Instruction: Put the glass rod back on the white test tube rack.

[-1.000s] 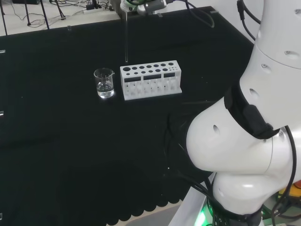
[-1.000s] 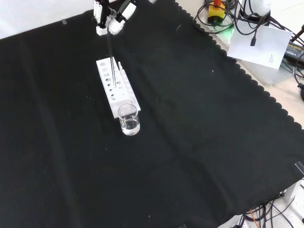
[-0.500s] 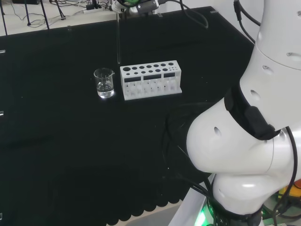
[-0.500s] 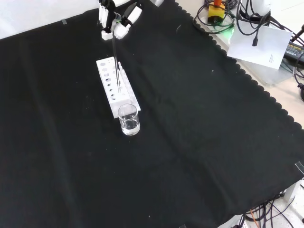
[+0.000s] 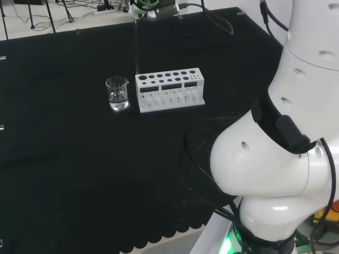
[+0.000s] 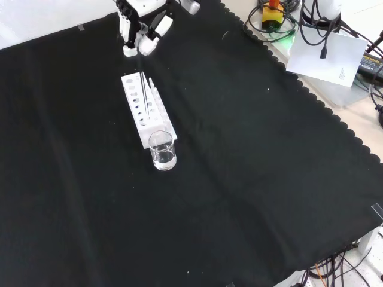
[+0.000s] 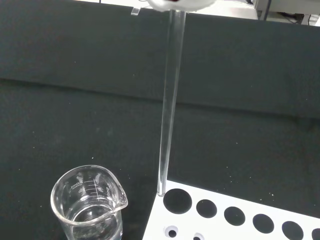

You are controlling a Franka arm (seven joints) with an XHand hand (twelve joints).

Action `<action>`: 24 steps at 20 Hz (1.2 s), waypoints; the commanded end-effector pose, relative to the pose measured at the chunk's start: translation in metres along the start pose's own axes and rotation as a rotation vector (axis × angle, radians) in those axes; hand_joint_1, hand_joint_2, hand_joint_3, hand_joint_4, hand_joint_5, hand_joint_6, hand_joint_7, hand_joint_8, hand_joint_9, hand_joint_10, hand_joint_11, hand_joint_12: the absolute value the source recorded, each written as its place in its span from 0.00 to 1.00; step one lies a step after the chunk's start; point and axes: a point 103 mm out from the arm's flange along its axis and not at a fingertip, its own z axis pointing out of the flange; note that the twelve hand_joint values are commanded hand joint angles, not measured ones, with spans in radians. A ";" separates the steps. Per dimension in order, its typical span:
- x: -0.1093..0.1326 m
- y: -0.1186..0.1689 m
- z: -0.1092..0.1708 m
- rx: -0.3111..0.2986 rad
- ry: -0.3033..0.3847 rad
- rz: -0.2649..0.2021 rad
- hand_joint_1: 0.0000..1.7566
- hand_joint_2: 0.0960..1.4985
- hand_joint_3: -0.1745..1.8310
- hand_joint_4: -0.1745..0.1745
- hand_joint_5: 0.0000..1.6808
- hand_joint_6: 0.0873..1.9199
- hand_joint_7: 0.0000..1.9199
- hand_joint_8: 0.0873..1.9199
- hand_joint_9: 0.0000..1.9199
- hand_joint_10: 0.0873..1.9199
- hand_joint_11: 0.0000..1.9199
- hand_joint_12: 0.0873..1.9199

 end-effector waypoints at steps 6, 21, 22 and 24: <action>-0.002 0.015 0.011 0.024 -0.001 0.013 0.75 0.68 0.06 0.00 0.78 0.02 0.62 0.48 0.83 0.43 0.84 0.30; -0.016 0.015 0.023 0.036 0.009 0.026 0.75 0.68 0.06 0.00 0.78 0.02 0.62 0.48 0.83 0.43 0.84 0.30; -0.016 0.016 0.025 0.038 0.009 0.026 0.75 0.68 0.06 0.00 0.78 0.02 0.62 0.48 0.83 0.43 0.84 0.30; -0.016 0.018 0.031 0.046 0.006 0.025 0.75 0.68 0.06 0.00 0.78 0.02 0.62 0.48 0.83 0.43 0.84 0.30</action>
